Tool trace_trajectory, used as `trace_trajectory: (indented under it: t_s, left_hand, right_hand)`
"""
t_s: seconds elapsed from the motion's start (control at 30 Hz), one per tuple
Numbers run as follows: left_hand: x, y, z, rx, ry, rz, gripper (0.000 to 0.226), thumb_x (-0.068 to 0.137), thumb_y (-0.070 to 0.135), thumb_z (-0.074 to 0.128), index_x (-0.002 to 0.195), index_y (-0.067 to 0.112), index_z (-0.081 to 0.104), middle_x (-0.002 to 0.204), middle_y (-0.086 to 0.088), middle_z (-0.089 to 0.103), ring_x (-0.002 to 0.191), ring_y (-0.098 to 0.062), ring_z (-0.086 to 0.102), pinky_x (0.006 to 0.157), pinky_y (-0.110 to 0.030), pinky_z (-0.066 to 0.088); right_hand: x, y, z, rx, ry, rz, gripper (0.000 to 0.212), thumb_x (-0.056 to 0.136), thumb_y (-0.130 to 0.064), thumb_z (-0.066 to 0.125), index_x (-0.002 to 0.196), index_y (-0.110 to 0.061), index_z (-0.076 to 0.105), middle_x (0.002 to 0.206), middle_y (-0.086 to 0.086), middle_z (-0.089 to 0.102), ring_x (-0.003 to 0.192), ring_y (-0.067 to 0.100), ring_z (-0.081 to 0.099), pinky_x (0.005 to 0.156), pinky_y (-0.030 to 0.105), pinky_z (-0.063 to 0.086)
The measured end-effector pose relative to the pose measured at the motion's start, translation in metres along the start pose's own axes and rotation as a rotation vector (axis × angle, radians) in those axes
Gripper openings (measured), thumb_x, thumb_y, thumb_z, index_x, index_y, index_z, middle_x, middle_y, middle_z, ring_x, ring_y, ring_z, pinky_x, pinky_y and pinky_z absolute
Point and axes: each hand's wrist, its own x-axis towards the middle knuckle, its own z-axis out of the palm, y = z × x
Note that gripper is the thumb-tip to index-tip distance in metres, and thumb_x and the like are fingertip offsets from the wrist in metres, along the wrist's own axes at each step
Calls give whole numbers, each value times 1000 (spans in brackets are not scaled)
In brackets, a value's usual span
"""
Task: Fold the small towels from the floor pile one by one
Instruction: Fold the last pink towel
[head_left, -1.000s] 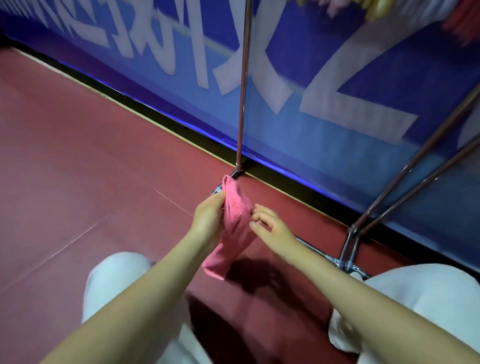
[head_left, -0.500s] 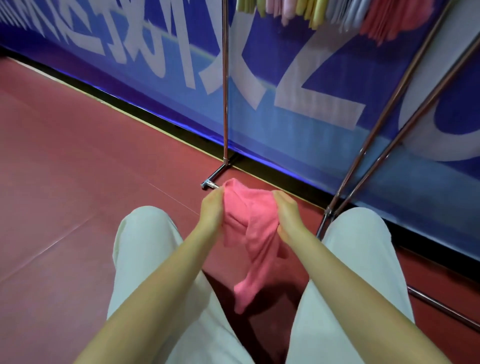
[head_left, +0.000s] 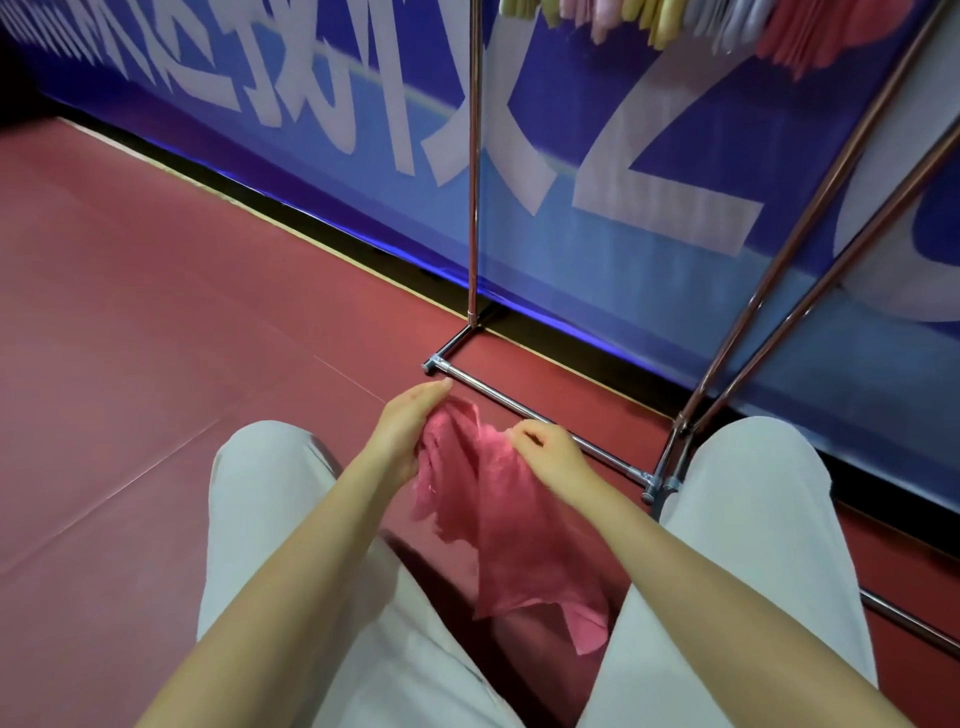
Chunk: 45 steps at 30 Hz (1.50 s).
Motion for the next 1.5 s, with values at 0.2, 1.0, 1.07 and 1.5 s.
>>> trace_trajectory:
  t_s: [0.2,1.0,1.07,1.5]
  left_hand:
    - [9,-7,1,304,0,121,26,98,4,49,90,19,68,65,-2,49,48,-8,43,45,-17,38]
    - [36,-13,4,1149,-228,372,13,88,32,68,83,20,69,83,0,67,76,-13,58,67,-22,44]
    - [38,-16,3,1192,-228,361,23,88,38,66,78,17,69,78,-4,66,71,-14,56,67,-31,45]
    - [49,-17,-7,871,-172,298,25,94,27,60,70,21,61,73,7,56,67,-7,51,68,-22,44]
  right_hand:
    - [12,-7,-5,441,168,261,22,88,1,41,73,-7,55,78,8,63,76,17,56,71,16,46]
    - [1,12,-18,225,-56,10,5,84,-12,70,83,-10,65,74,-1,59,66,1,51,64,15,41]
    - [1,12,-19,189,-23,-7,5,86,-12,69,83,-9,67,74,-1,61,63,-4,51,63,13,41]
    - [17,25,-34,264,299,114,26,96,-17,52,74,-4,53,67,4,43,66,9,41,59,25,33]
